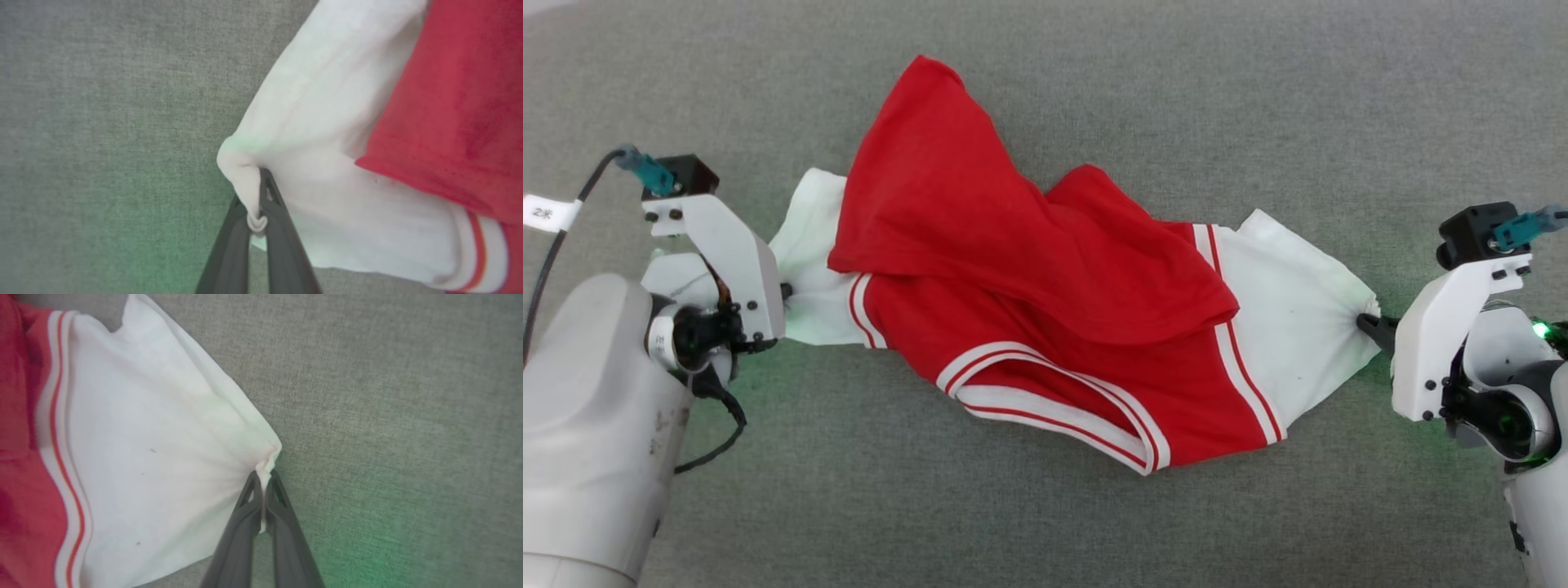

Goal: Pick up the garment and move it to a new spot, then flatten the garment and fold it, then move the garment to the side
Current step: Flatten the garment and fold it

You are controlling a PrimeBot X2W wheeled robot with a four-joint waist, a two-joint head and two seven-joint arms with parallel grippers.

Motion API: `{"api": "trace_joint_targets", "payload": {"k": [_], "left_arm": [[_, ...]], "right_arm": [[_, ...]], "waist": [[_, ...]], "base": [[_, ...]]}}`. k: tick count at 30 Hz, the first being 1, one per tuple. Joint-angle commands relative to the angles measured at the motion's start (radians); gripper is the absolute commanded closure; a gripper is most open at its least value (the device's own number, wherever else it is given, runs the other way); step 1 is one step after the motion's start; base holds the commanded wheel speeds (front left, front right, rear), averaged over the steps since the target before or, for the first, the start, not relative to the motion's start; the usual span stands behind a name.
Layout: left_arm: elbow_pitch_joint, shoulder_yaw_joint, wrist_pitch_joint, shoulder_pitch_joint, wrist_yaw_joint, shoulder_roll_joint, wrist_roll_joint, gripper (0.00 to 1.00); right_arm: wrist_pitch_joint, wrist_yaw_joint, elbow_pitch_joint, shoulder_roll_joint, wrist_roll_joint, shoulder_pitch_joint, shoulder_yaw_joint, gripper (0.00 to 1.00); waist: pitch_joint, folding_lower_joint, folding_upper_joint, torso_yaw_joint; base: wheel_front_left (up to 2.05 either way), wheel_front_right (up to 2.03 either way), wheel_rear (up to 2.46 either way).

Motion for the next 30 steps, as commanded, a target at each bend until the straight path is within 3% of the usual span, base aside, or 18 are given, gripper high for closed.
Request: {"api": "trace_joint_targets", "payload": {"k": [1,12,18,22,30], "left_arm": [[0.034,-0.013,0.002,0.026,-0.001,-0.007,0.0,1.0],[0.048,-0.041,0.102,-0.103,-0.04,0.024,0.011,1.0],[0.012,-0.05,0.163,-0.22,-0.048,0.04,0.02,1.0],[-0.001,-0.055,0.166,-0.305,-0.04,0.051,0.043,1.0],[0.039,-0.049,0.04,-0.466,-0.034,0.033,0.09,1.0]], "right_arm": [[0.029,0.001,0.039,0.006,0.004,0.028,0.014,1.0],[0.107,0.001,0.027,0.041,0.116,-0.16,-0.091,1.0],[0.125,0.001,0.082,0.06,0.108,-0.321,-0.155,1.0],[0.043,0.001,0.151,0.069,0.055,-0.443,-0.169,1.0],[-0.243,0.001,0.332,0.071,-0.003,-0.674,-0.086,1.0]], "waist": [[-0.011,0.0,0.0,-0.001],[-0.164,0.0,0.0,-0.01],[-0.258,0.0,0.0,-0.015],[-0.306,0.0,0.0,-0.023],[-0.37,0.0,0.0,-0.044]], "base": [[0.0,0.0,0.0],[0.0,0.0,0.0],[0.0,0.0,0.0],[0.0,0.0,0.0],[0.0,0.0,0.0]]}}
